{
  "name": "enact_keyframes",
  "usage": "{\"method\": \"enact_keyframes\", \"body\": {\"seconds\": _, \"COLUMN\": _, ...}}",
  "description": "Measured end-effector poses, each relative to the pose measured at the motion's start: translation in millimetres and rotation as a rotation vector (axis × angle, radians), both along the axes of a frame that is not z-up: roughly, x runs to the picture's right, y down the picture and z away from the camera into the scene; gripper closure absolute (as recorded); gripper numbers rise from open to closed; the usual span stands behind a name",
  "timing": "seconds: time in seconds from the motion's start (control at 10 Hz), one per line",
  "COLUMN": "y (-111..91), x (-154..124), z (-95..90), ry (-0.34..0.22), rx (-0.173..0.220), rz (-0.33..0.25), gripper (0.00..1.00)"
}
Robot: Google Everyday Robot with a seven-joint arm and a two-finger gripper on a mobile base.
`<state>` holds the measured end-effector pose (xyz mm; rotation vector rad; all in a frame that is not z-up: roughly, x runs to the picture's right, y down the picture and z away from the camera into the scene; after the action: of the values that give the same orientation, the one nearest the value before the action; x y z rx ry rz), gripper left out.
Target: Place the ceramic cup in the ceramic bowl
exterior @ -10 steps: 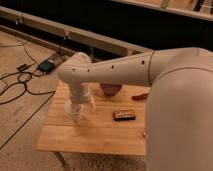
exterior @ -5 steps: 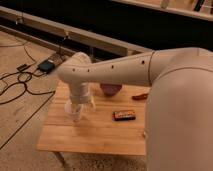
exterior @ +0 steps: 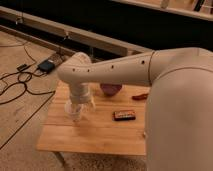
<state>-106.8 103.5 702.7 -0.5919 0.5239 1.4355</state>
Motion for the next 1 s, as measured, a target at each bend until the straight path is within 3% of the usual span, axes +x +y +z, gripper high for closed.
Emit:
{"method": "enact_keyframes", "body": {"seconds": 0.4, "y": -6, "x": -12, "z": 14.3, "ry": -0.032, "rx": 0.025, "rz": -0.02, "gripper": 0.35}}
{"method": "enact_keyframes", "body": {"seconds": 0.6, "y": -8, "x": -28, "z": 32.4, "ry": -0.062, "rx": 0.039, "rz": -0.054, "gripper": 0.35}}
{"method": "enact_keyframes", "body": {"seconds": 1.0, "y": -12, "x": -35, "z": 77.0, "ry": -0.076, "rx": 0.053, "rz": -0.117, "gripper": 0.35}}
